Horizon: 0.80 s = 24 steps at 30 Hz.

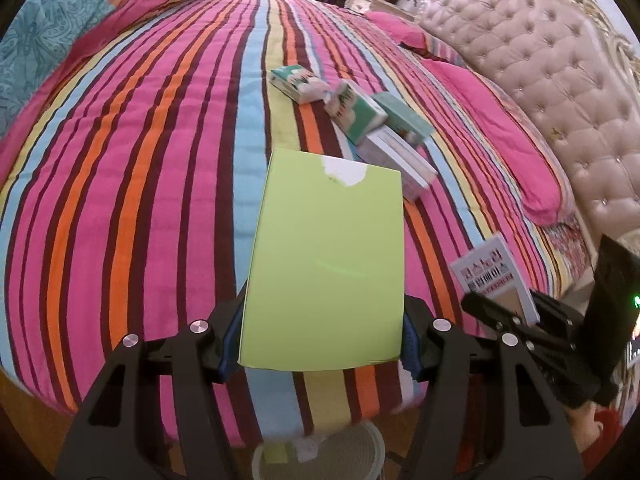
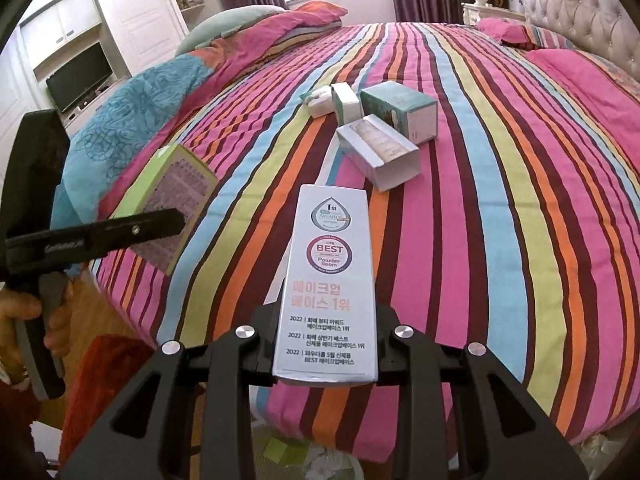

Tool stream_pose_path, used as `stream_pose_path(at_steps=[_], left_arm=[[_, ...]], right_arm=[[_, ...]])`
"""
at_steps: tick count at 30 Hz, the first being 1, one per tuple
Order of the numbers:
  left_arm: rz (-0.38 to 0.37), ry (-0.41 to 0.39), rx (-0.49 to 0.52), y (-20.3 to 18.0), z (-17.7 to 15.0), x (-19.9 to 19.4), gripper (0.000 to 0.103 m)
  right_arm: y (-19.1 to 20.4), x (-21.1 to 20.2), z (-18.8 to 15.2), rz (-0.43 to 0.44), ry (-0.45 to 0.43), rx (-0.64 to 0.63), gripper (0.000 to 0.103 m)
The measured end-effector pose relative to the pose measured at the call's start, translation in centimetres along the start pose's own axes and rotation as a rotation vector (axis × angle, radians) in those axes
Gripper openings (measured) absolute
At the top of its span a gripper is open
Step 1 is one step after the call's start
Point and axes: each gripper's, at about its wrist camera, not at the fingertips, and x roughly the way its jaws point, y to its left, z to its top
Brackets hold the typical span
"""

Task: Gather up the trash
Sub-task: 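Carry both boxes down over the wastebasket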

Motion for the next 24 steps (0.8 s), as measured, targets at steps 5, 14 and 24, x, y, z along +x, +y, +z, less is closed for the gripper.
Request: stream_pose_path(at_steps=[5,14,24], left_arm=[[-0.003,0.002,0.035,-0.7,-2.0,-1.1,0.06],[-0.017,0.025,0.07,-1.6,-6.8,-2.7,0.06],[-0.036,0.082,0.128,-2.7,-12.1,-3.8,0.06]], right_arm=[[0.5,-1.0,-0.9,-0.001,-0.007,-0.006,0.029],[1.5,-3.1,-3.1,-0.003,-0.01,-0.029,0.029],[2.5,-4.8,-6.3,0.036,0.036,-0.023,0.029]])
